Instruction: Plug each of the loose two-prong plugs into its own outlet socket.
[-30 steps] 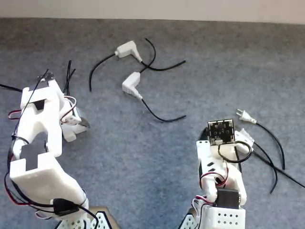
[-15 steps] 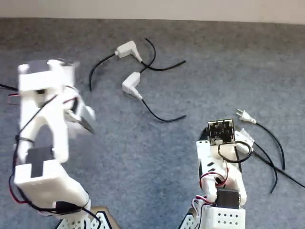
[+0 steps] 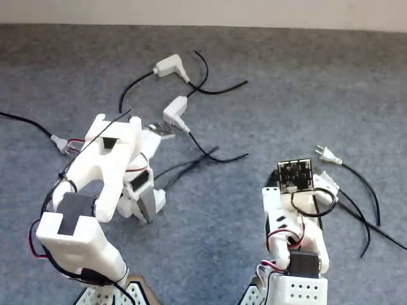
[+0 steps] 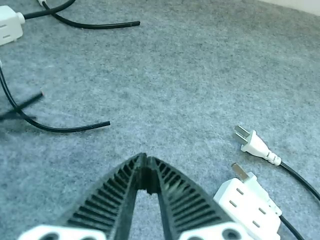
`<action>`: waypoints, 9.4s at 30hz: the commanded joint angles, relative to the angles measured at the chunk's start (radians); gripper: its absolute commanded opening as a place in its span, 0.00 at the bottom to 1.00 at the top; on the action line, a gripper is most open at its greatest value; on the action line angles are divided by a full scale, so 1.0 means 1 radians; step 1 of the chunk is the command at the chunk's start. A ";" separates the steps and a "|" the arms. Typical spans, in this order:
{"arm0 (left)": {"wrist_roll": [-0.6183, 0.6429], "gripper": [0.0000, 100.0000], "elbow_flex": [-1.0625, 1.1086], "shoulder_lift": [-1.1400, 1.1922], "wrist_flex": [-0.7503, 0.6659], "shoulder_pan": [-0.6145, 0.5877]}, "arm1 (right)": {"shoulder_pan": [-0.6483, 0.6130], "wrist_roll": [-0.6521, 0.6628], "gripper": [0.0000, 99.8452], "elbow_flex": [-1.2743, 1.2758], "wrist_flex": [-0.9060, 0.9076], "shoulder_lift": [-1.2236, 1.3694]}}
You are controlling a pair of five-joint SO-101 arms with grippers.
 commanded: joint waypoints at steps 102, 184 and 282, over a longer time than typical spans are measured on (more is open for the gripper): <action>0.282 0.36 -0.291 -0.048 -0.531 -0.338 | -0.012 0.040 0.01 0.139 0.010 -0.004; 1.086 0.01 -1.595 0.762 0.256 -0.252 | -0.042 0.041 0.01 0.139 0.030 -0.004; 2.019 0.01 0.806 -1.242 -1.548 0.283 | -0.374 -0.117 0.01 -0.456 0.159 0.068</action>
